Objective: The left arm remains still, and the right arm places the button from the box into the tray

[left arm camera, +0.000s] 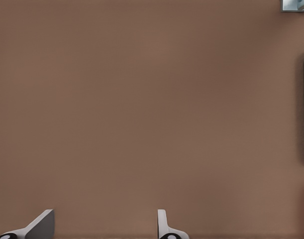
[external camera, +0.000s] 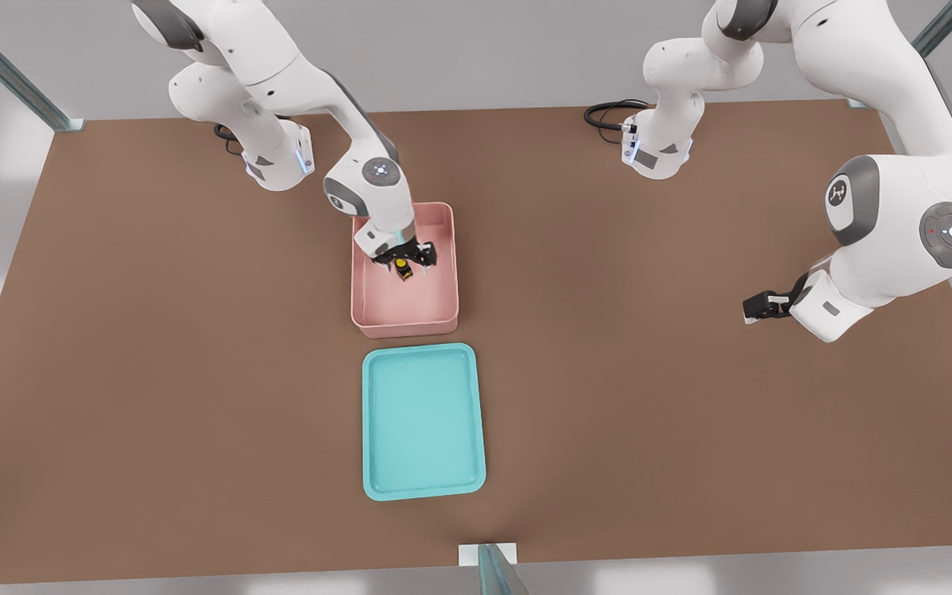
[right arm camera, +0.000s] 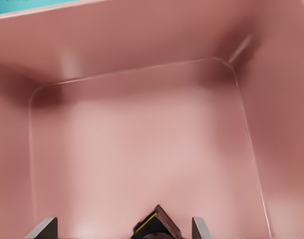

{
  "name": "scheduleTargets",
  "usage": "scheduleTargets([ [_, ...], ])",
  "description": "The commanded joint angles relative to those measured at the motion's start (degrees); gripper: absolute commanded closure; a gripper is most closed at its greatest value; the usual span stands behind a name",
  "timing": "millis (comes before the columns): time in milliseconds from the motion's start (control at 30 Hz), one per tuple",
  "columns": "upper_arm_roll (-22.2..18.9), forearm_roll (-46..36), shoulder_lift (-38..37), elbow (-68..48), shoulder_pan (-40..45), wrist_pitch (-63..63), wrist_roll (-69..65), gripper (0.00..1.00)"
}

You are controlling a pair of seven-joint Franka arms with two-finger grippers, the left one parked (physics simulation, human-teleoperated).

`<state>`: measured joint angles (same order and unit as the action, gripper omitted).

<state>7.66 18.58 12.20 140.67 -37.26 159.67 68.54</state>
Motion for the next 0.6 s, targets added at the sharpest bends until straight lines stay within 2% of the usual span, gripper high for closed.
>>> scheduleTargets([
  [0, -0.5, 1.6, -0.2, 0.8, 0.0, 4.2, 10.6, 0.00],
  [67, -1.9, 3.3, -0.2, 1.8, 0.0, 5.5, 10.6, 0.00],
  [367, -1.7, 3.4, 2.6, 3.1, -0.4, 12.7, 10.7, 0.00],
  [567, -1.4, 5.1, 2.6, 4.4, -0.5, 12.9, 11.2, 0.00],
])
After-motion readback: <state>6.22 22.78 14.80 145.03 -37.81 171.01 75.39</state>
